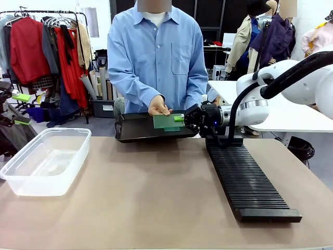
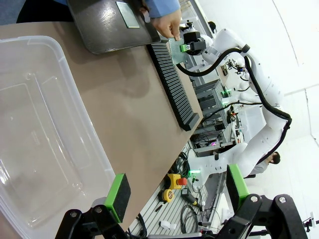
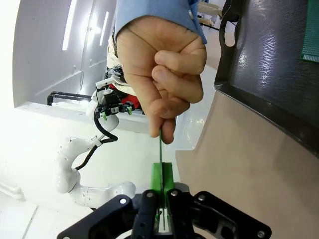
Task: Sort PCBs into racks and boxes based on the side picked up.
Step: If the short side of the Blank PCB is picked up, insert it into the PCB Rack ; if the long side is picked up, place it in the Organizing box.
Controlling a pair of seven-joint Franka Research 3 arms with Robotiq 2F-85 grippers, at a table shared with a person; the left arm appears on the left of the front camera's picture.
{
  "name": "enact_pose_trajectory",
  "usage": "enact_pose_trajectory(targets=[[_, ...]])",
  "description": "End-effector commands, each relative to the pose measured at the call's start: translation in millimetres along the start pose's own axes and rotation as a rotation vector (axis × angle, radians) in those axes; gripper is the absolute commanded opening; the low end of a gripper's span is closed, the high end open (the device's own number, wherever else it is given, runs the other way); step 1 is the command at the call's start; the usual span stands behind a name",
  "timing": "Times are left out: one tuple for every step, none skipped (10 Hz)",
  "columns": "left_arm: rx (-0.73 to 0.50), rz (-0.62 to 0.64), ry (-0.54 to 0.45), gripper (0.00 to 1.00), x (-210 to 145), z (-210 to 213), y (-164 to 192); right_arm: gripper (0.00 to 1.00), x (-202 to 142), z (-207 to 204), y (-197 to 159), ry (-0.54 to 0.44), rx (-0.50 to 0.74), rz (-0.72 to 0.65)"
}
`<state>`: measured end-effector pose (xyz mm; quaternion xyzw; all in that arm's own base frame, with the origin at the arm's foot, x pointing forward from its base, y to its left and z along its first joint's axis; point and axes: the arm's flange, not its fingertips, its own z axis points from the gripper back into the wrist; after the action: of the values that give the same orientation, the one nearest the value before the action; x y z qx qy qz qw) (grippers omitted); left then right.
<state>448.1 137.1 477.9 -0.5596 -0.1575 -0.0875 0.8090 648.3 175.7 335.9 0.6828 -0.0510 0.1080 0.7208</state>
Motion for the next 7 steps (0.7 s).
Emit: enact_pose_trajectory(targets=[[0.002,-0.002,0.006,1.00,-1.0,0.6,-0.9,0.00,-0.1,-0.8,1.4,-0.004,0.020,0.017],[0.002,-0.002,0.006,1.00,-1.0,0.6,-0.9,0.00,-0.1,-0.8,1.4,-0.004,0.020,0.017],[0.002,-0.002,0.006,1.00,-1.0,0.6,-0.9,0.00,-0.1,-0.8,1.4,-0.004,0.020,0.017],[0.002,-0.002,0.006,1.00,-1.0,0.6,-0.9,0.00,-0.1,-0.8,1.4,-0.004,0.020,0.017],[0.002,-0.002,0.006,1.00,-1.0,0.6,-0.9,0.00,-0.1,-0.8,1.4,-0.004,0.020,0.017],[0.002,-0.002,0.006,1.00,-1.0,0.6,-0.9,0.00,-0.1,-0.8,1.4,-0.004,0.020,0.017],[0.002,-0.002,0.006,1.00,-1.0,0.6,-0.9,0.00,-0.1,-0.8,1.4,-0.004,0.020,0.017]])
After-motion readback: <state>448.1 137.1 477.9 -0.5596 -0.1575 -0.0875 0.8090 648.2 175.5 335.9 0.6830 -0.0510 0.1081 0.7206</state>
